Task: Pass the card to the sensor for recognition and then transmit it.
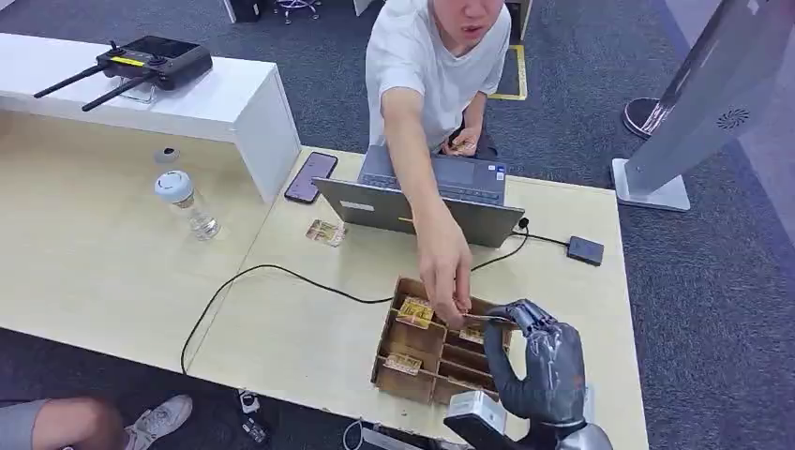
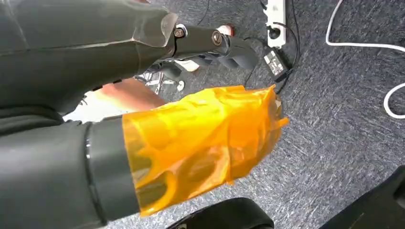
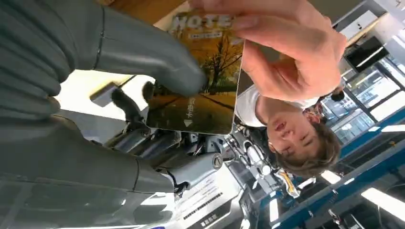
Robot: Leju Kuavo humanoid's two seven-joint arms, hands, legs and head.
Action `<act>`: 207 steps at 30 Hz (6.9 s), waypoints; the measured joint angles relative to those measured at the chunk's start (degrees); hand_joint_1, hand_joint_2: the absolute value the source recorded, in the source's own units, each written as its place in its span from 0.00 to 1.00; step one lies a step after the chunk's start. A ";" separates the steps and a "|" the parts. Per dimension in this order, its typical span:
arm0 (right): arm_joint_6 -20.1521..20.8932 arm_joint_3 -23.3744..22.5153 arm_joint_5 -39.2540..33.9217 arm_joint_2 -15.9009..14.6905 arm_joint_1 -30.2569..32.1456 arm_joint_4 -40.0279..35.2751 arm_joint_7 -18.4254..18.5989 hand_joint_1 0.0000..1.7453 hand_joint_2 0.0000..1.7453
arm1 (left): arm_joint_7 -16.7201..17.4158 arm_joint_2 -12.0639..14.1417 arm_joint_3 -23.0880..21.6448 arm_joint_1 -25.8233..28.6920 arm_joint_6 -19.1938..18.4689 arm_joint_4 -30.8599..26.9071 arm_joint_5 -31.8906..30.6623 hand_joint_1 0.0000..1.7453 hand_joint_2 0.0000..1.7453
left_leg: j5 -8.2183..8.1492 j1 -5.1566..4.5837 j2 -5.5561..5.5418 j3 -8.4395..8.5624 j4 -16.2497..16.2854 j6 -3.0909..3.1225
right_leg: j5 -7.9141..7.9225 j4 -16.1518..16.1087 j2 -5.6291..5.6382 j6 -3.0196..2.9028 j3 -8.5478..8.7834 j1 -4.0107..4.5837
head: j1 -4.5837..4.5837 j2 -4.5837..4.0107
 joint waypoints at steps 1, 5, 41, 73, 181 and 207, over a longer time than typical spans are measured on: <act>0.02 0.00 0.00 0.00 0.00 0.00 0.00 0.99 1.00 | 0.00 0.00 0.00 0.00 0.00 0.00 0.00 0.00 0.00 | 0.00 0.00 0.00 0.00 0.00 0.00 | 0.00 0.00 0.00 0.00 0.00 0.00 | 0.00 0.00; 0.11 0.00 0.00 0.02 0.00 0.04 0.00 1.00 1.00 | 0.00 0.00 0.00 0.02 0.02 0.00 0.07 0.00 0.00 | 0.00 0.00 0.00 0.00 0.00 0.00 | 0.00 0.00 0.00 0.00 0.00 0.00 | 0.00 0.00; 6.77 -2.47 -16.96 -3.91 8.77 -8.31 1.94 1.00 1.00 | -0.77 0.02 1.66 1.23 3.45 0.00 3.72 0.00 0.00 | -0.01 0.00 -0.05 0.01 0.00 0.00 | -0.01 -0.01 -0.04 0.00 0.01 0.00 | 0.00 0.00; 6.27 -2.73 -29.83 -12.04 14.46 -3.15 11.85 1.00 1.00 | -0.48 0.02 2.80 1.49 4.41 0.00 3.32 0.00 0.00 | -0.04 0.00 -0.02 0.00 0.00 -0.01 | -0.01 -0.03 0.00 0.01 -0.01 0.00 | 0.00 0.00; 10.18 -18.56 -5.60 -1.64 14.84 5.03 23.19 1.00 1.00 | 2.40 -0.55 2.95 1.76 3.54 0.00 3.02 0.00 0.00 | -0.05 0.00 -0.01 0.01 0.00 -0.01 | -0.01 -0.03 0.00 0.01 -0.01 0.00 | 0.00 0.00; 11.58 -19.67 -4.52 1.01 13.94 9.18 22.25 1.00 1.00 | 2.43 -0.55 2.95 1.76 3.56 0.00 2.67 0.00 0.00 | -0.04 0.00 0.01 0.03 0.00 -0.01 | -0.01 -0.03 0.01 0.01 0.02 0.00 | 0.00 0.00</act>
